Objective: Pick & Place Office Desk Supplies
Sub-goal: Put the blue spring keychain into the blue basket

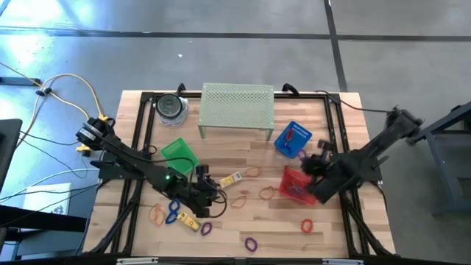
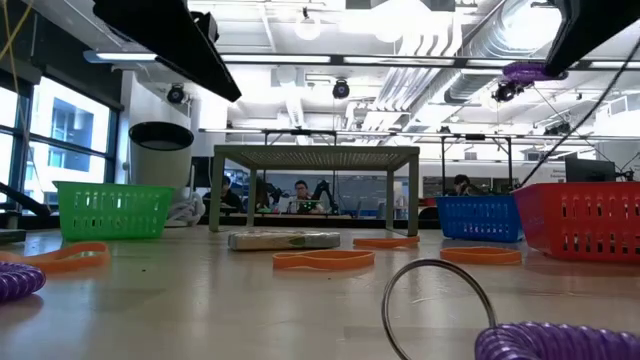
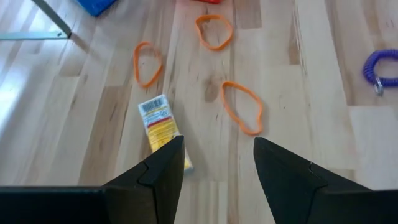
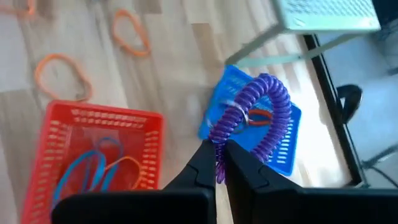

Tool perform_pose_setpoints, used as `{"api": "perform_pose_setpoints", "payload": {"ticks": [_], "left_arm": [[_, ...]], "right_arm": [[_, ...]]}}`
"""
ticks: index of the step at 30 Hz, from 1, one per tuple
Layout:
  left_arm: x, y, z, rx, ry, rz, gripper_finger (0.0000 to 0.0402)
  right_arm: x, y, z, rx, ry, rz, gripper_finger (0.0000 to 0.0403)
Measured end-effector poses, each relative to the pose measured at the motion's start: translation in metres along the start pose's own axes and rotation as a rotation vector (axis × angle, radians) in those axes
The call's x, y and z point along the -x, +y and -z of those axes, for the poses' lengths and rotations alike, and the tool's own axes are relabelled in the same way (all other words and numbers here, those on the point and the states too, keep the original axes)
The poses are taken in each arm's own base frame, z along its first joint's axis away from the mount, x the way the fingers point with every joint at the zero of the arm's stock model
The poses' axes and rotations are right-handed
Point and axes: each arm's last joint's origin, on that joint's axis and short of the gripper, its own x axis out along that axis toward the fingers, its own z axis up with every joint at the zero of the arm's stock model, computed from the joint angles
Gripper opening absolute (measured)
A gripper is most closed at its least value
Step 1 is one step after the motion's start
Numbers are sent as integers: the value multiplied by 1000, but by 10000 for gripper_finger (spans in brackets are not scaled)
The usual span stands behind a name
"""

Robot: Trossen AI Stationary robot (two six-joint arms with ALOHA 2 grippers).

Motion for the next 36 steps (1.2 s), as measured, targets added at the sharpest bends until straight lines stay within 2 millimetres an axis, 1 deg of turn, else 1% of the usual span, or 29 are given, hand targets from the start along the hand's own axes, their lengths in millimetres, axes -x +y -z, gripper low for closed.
{"api": "perform_pose_setpoints", "payload": {"ticks": [2, 4, 6, 7, 10, 13, 15, 18, 23, 27, 32, 36], "left_arm": [[0, 0, 0, -18, -2, -1, 184], [-1, 2, -1, -29, -3, -8, 184], [-2, 5, -2, -32, -2, -16, 184], [-3, 6, -3, -35, -2, -21, 184], [-6, 12, -5, -54, 0, -38, 184], [-10, 19, -7, -48, 3, -56, 184], [-12, 23, -8, -37, 7, -60, 184], [-13, 27, -9, -12, 11, -61, 184], [-11, 22, -7, 34, 24, -4, 184], [-10, 19, -7, 35, 23, 4, 184], [-10, 19, -6, 20, 24, 4, 184], [-10, 19, -5, 14, 35, 0, 184]], "right_arm": [[0, -20, 14, -89, -48, -41, 5], [-6, -36, 26, -188, -98, -67, 5], [-14, -48, 36, -278, -140, -100, 5], [-18, -51, 40, -305, -166, -121, 5], [-28, -56, 40, -316, -240, -193, 5], [-38, -62, 34, -298, -260, -187, 5], [-45, -69, 29, -310, -232, -173, 5], [-61, -79, 24, -364, -132, -154, 5], [-88, -93, 17, -439, 18, -182, 5], [-110, -96, 10, -444, 96, -210, 5], [-135, -99, 7, -469, 200, -197, 5], [-149, -99, 8, -548, 274, -181, 9]]}}
